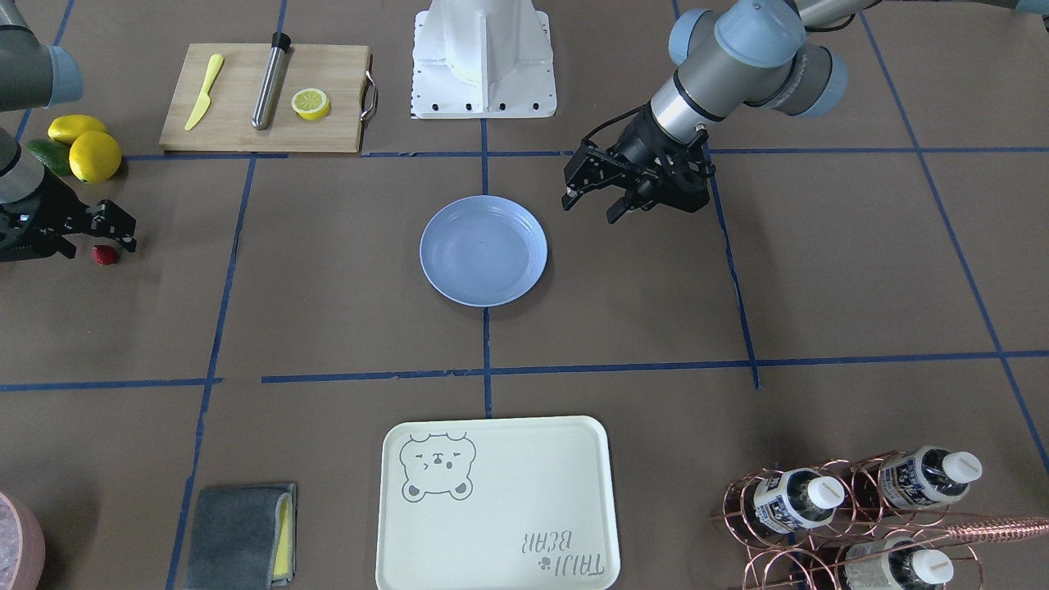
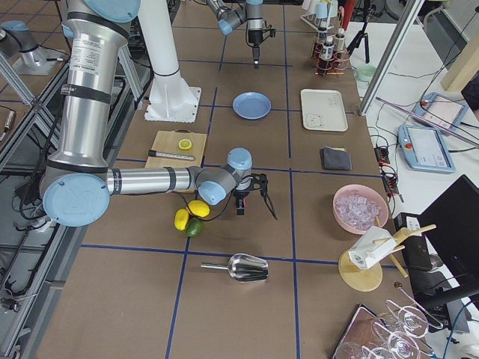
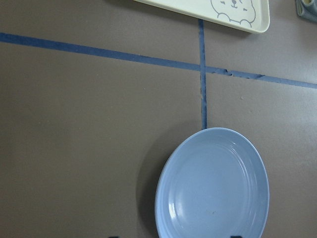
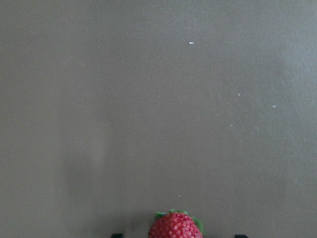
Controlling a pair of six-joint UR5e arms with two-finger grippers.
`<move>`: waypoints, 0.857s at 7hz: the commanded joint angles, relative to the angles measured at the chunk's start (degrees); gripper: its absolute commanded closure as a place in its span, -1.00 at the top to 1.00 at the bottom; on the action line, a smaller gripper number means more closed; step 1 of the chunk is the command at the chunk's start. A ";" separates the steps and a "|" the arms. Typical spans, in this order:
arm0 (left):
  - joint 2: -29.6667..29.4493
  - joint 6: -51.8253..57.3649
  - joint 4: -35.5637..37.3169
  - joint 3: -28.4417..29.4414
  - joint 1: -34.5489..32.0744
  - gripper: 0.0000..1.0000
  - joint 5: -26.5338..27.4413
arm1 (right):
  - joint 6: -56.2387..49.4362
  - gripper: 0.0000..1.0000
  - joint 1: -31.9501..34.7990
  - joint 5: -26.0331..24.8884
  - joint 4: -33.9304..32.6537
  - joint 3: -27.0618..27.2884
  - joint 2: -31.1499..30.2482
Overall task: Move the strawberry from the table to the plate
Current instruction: 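Lower the right gripper and grasp the red strawberry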
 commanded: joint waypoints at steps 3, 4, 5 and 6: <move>0.06 0.00 0.00 0.26 0.00 0.61 0.27 | -0.55 -0.87 0.04 -0.27 0.41 0.58 0.37; 0.06 -0.09 0.00 0.26 0.09 0.64 0.27 | -0.56 -0.91 0.22 -1.23 0.42 1.88 0.28; 0.06 -0.09 0.00 0.26 0.09 0.65 0.27 | -0.47 -1.00 0.39 -1.32 0.42 3.29 -0.16; 0.06 -0.18 0.00 0.09 0.00 0.65 0.27 | -0.12 -1.00 0.65 -1.41 0.42 5.13 -0.07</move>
